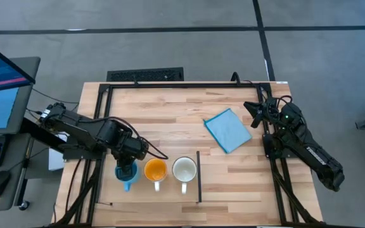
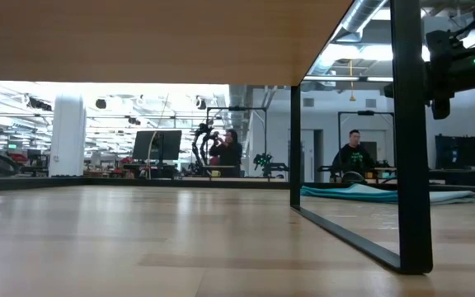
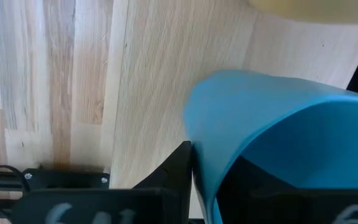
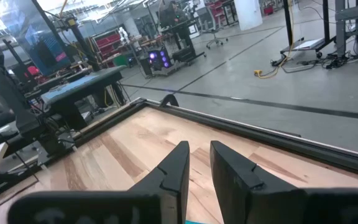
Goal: Stack small to large cups/mugs on shelf
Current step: Put the blue mug on the shelf, then return to Home Position
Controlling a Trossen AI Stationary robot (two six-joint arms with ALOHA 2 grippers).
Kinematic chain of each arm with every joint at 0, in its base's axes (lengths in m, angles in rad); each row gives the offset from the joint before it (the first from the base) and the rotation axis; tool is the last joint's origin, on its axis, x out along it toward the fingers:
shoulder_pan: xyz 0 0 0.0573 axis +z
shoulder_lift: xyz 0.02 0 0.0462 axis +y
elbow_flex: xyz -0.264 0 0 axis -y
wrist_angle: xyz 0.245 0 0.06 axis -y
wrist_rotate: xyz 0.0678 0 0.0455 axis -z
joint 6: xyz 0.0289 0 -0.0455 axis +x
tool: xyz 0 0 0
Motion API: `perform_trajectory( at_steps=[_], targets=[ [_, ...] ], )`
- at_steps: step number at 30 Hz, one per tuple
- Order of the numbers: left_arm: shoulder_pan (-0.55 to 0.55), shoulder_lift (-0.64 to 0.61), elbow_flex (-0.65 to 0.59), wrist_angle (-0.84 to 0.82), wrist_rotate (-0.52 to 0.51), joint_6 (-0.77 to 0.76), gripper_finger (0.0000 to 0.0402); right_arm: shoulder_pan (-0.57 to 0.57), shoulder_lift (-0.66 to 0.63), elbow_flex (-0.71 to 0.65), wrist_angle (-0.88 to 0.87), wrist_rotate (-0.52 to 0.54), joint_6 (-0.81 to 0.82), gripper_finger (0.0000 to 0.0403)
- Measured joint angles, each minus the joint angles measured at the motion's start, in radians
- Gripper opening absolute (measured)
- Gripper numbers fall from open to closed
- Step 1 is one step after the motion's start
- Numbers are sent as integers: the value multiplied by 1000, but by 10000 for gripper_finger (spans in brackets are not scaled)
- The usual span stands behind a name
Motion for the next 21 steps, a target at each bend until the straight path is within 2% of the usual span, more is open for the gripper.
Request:
perform_trajectory(
  at_steps=[6,9,18,21],
  targets=[
    [0,0,0,0,1,-2,49,0,0,0,0,0,0,86],
    [0,0,0,0,4,-8,62,0,0,0,0,0,0,86],
    [10,0,0,-16,42,-16,165,0,0,0,0,0,0,86],
    [22,-12,1,-30,55,-4,186,0,0,0,0,0,0,86]
  ],
)
